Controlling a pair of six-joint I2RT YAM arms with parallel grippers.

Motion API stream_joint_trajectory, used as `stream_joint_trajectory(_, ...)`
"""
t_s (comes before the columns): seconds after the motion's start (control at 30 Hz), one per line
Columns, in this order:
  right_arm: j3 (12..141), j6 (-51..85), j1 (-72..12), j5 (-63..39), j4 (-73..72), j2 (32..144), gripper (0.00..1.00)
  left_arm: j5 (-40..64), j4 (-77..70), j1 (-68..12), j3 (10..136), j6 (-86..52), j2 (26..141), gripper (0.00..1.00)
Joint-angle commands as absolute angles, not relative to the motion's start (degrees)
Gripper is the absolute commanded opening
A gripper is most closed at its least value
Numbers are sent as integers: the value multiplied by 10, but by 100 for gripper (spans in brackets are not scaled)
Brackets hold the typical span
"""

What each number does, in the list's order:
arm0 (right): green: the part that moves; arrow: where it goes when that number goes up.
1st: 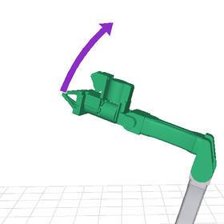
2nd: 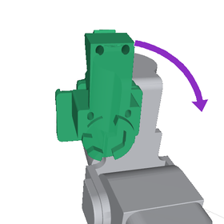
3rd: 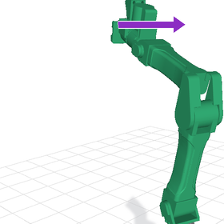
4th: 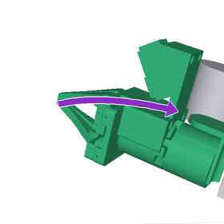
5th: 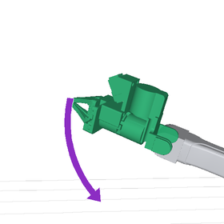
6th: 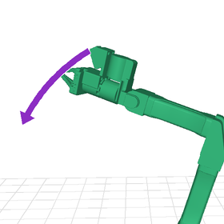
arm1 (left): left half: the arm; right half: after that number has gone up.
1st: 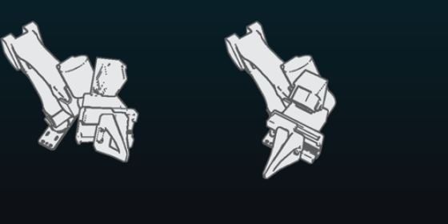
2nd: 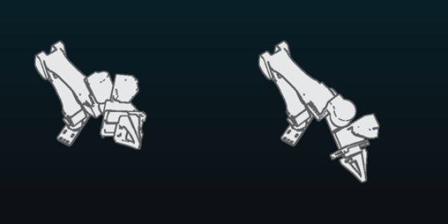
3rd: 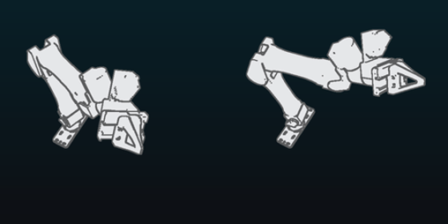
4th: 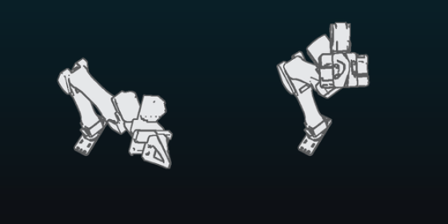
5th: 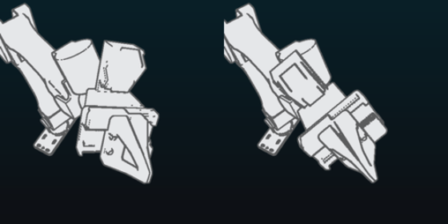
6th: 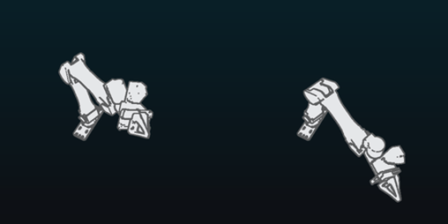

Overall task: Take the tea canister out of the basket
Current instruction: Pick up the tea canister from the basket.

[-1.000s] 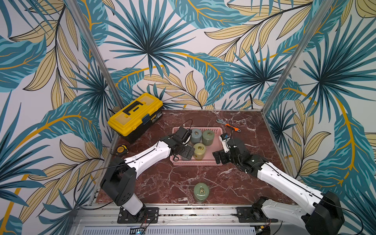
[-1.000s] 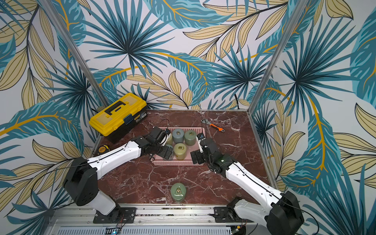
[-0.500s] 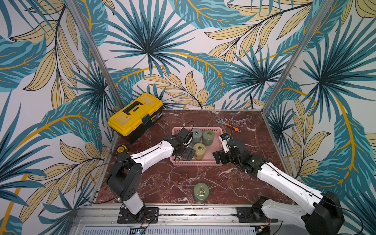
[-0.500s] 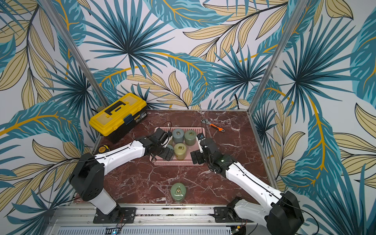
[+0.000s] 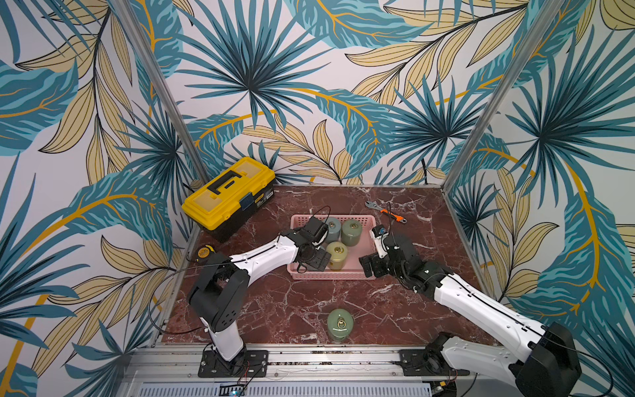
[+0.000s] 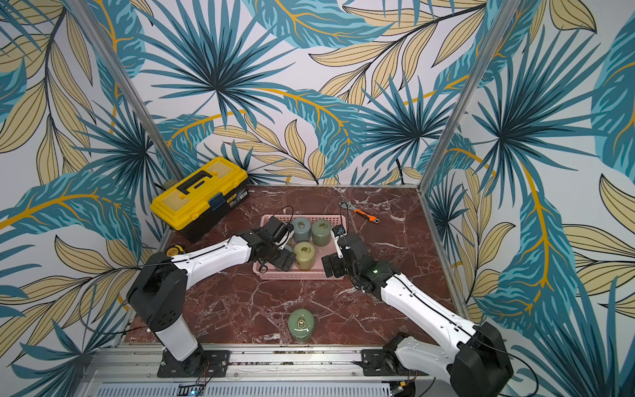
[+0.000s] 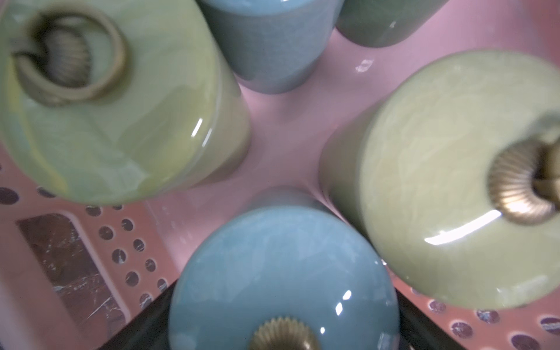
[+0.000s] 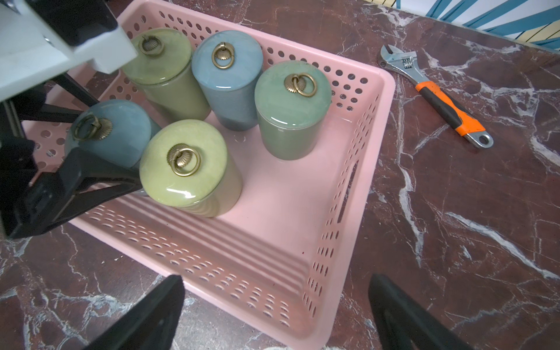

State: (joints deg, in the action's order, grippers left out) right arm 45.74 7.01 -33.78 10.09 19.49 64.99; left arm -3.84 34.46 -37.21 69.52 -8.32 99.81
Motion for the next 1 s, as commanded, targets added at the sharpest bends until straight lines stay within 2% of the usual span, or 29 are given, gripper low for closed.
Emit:
stream_joint_trajectory(0.0,447,65,-337,104,186,655,99,-37,333,-375,725,-80,1003,91)
stream_joint_trajectory(0.43,448,64,-337,103,188,656,99,-37,342,-374,727,-82,999,63)
stream_joint_trajectory(0.7,448,65,-337,103,188,654,99,-38,359,-375,736,-83,974,57)
stream_joint_trajectory(0.97,447,65,-337,103,188,651,99,-54,382,-375,751,-84,950,55)
